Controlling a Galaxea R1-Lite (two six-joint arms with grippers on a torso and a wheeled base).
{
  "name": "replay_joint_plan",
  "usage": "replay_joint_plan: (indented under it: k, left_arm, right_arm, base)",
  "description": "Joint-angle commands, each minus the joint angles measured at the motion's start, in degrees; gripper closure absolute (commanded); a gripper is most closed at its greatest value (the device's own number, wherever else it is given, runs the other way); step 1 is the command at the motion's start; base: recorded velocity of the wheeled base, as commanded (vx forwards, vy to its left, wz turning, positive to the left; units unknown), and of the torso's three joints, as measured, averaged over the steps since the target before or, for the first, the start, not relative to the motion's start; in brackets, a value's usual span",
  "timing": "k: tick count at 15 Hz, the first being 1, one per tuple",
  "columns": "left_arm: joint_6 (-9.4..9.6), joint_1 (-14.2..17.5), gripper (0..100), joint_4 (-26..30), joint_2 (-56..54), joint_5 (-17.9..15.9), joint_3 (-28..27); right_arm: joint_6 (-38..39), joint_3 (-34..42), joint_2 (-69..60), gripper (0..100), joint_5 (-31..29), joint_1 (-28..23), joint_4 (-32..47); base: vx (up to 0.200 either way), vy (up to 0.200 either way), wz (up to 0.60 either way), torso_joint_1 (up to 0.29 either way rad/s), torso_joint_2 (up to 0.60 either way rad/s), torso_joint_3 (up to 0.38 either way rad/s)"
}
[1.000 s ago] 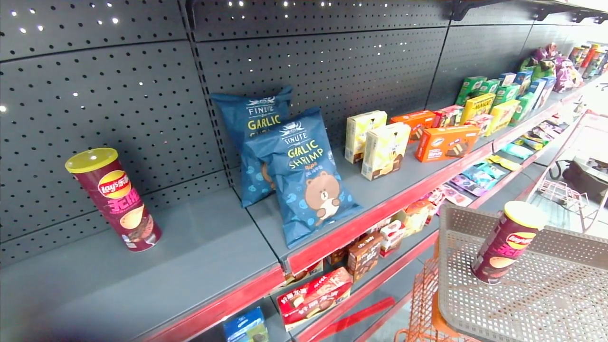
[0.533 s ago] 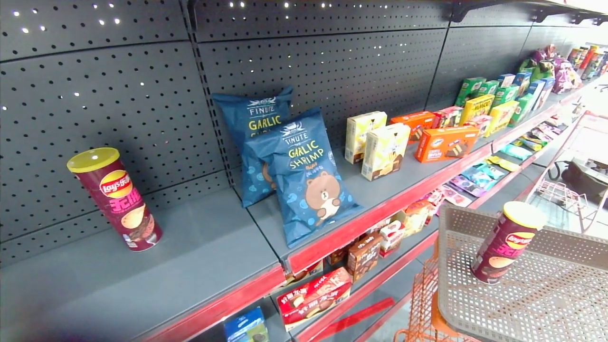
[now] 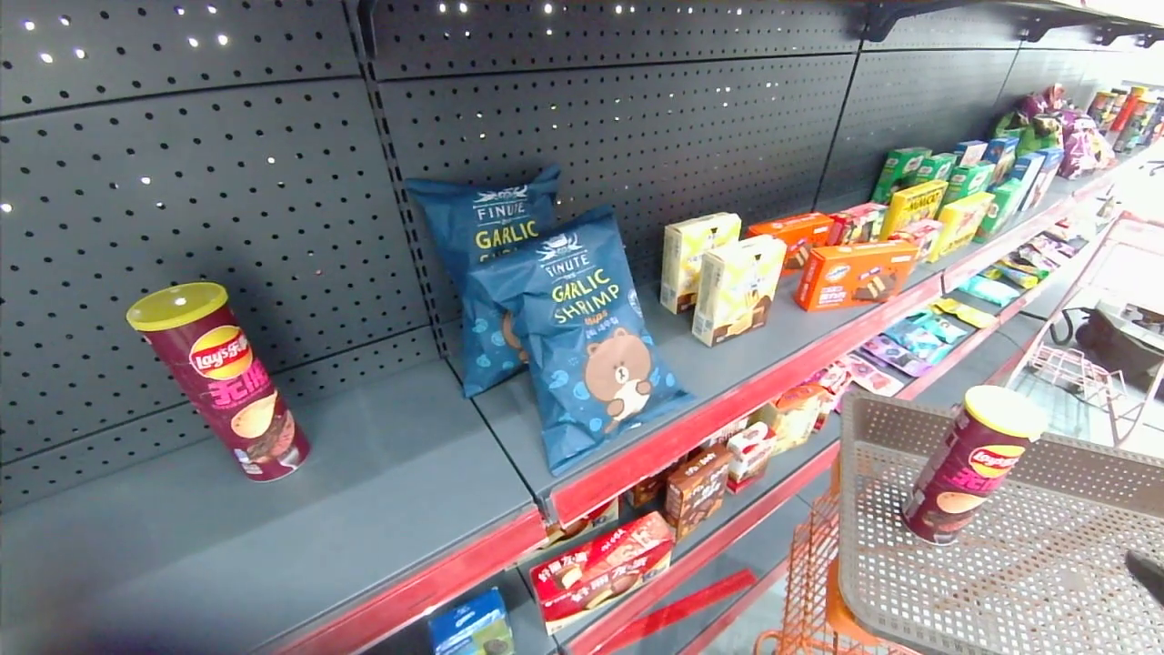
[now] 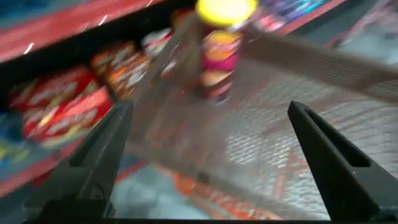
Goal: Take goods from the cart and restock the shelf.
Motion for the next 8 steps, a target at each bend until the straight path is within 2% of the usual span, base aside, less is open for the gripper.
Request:
replay_joint_plan:
  k: [1,2,5,8]
  left_arm:
    - [-0.02,0.0,0,0.0,0.0,0.0,0.0]
    - [-0.02,0.0,0,0.0,0.0,0.0,0.0]
    - [-0.02,0.0,0,0.0,0.0,0.0,0.0]
    - [-0.02,0.0,0,0.0,0.0,0.0,0.0]
  right_arm:
    - [-0.6,3.7,5.7,0,-0.2,3.6,0.0]
    - [-4.6,1.1,11.5,0,-0.2,-0.4,2.0]
    - [-8.5,-4.9,20.6,0,-0.2,-3.8,1.9]
    - [-13.2,-6.1,27.2,0,-0.2,-7.8,2.1]
  base:
    - [0.000,0.000,0.00,0.000,0.00,0.000]
    - [0.000,0.000,0.00,0.000,0.00,0.000]
    - [0.000,0.000,0.00,0.000,0.00,0.000]
    - [0.000,0.000,0.00,0.000,0.00,0.000]
